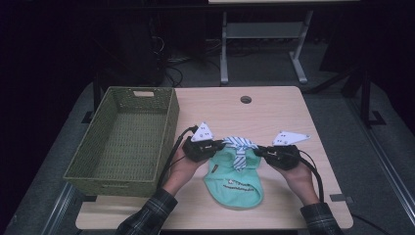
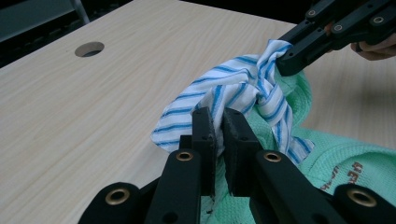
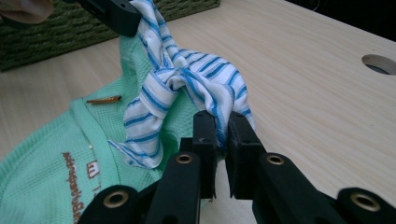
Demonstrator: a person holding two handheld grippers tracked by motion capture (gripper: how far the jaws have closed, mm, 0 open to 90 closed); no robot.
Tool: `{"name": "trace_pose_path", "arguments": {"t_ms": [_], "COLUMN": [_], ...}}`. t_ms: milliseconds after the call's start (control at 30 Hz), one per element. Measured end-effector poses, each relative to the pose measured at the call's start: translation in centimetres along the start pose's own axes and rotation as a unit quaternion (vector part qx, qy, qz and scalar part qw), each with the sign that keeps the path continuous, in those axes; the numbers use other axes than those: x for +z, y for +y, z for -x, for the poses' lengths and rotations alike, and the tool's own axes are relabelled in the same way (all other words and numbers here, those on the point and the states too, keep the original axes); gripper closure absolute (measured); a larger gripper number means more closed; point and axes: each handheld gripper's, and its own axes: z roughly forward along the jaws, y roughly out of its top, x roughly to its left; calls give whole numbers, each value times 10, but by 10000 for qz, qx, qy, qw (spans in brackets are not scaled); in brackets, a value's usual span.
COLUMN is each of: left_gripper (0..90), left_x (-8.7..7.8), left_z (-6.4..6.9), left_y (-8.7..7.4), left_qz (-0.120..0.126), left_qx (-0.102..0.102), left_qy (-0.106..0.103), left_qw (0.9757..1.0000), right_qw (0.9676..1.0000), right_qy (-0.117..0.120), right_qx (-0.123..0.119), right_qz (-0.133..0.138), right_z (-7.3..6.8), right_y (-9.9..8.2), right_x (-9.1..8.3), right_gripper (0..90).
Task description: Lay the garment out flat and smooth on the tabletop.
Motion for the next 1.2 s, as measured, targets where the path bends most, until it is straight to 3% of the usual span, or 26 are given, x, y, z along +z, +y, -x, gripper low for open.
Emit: {"name": "trace_pose_path", "arguments": {"t_ms": [300,567,767,1033,1200], "left_gripper": [832,831,833,833,832], "left_x": [-14,-21,-18,-18,-18], "left_z": [18,26,19,2,7], "left_y": [-15,-20,-6,18,12], "left_qz": [-5,-12,134,385,374], "left_qx": [79,62,122,136,213], "left_qy": [-120,-185,-79,111,35], "left_qw": [9999,9998,9998,9991,9991], "right_qw": [9998,9996,9997,9985,9984], "right_qy": [56,153,-28,-309,-283], "right_qx": [-184,-245,-242,-314,-345], "right_qz": [13,-54,84,327,336], "right_z": [-26,-37,-27,-9,-12], "right_y": [-8,-13,-4,23,22], "right_x": [-11,-14,-15,-19,-22], "right_gripper": [821,823,825,827,827]}}
